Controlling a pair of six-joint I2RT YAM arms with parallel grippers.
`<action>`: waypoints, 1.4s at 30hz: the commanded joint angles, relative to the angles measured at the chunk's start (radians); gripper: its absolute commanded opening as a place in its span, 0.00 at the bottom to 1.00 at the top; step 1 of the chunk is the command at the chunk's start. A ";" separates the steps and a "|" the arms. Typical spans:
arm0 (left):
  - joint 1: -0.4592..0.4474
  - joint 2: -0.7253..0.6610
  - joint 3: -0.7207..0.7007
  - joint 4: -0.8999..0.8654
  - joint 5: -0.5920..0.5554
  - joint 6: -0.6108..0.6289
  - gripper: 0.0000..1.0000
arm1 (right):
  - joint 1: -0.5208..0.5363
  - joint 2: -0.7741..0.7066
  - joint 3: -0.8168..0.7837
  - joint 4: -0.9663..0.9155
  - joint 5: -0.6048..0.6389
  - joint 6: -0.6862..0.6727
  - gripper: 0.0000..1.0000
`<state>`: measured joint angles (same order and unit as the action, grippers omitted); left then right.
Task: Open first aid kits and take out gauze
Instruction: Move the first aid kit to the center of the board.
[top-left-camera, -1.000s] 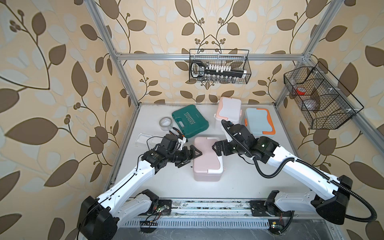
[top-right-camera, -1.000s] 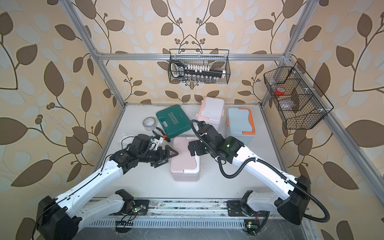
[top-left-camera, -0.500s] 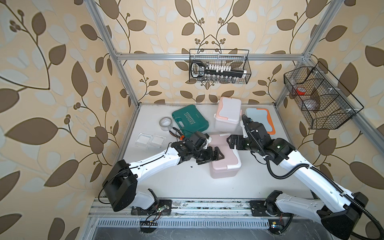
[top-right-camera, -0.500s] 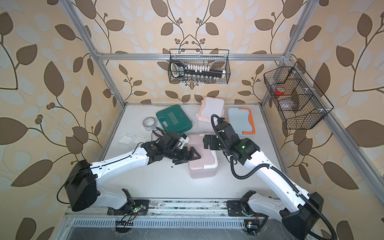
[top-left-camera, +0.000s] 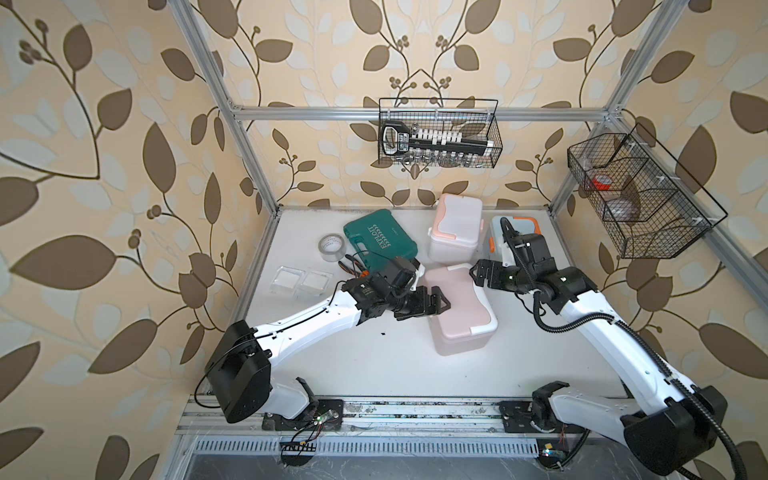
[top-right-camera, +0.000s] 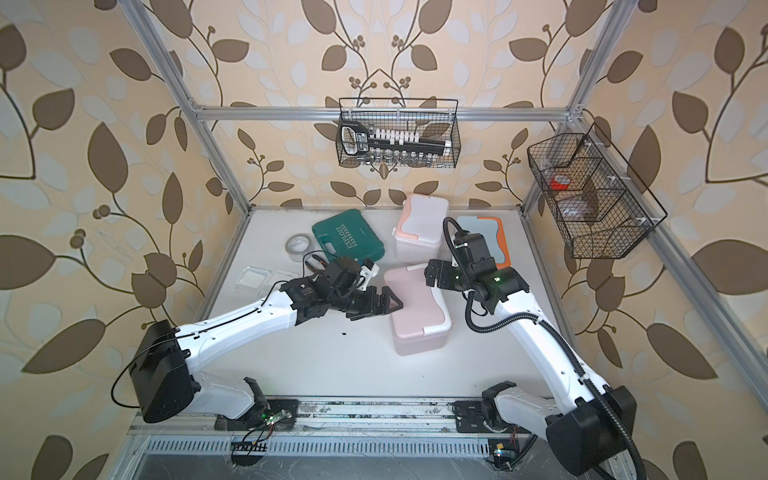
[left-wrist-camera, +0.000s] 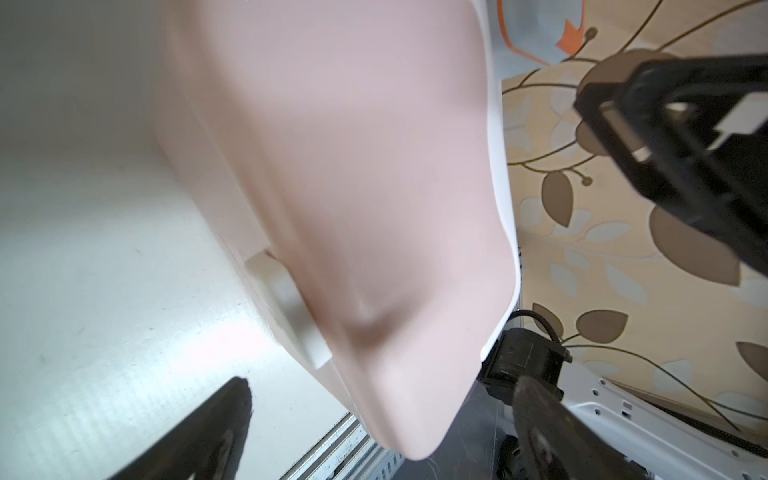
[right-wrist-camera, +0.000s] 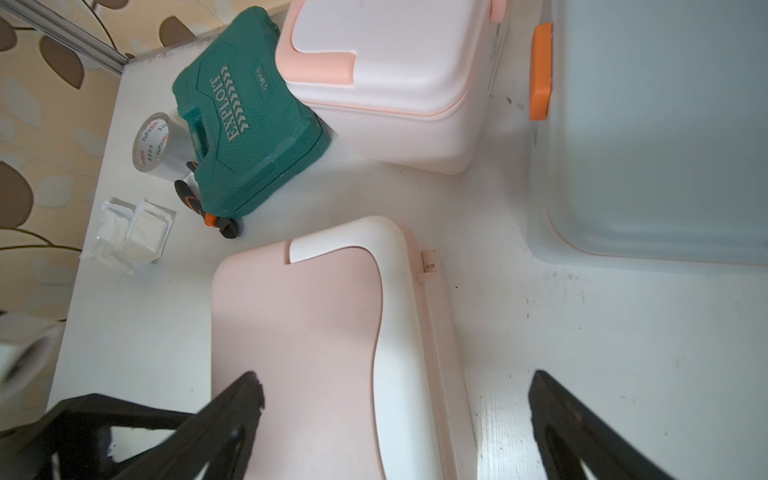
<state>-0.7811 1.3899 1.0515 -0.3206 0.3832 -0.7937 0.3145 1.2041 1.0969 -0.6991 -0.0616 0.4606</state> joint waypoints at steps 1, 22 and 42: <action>0.025 -0.026 0.039 -0.045 -0.011 0.053 0.99 | -0.020 0.059 0.024 0.046 -0.138 -0.065 0.99; -0.076 0.183 0.104 0.075 0.137 0.015 0.99 | 0.064 -0.219 -0.202 -0.077 -0.198 0.075 0.72; 0.001 0.130 0.203 -0.128 0.050 0.133 0.99 | -0.031 -0.371 -0.090 -0.195 0.032 0.087 0.82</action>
<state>-0.8524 1.6337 1.2621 -0.3744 0.4767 -0.7223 0.2874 0.8467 0.9710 -0.8768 -0.0479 0.5640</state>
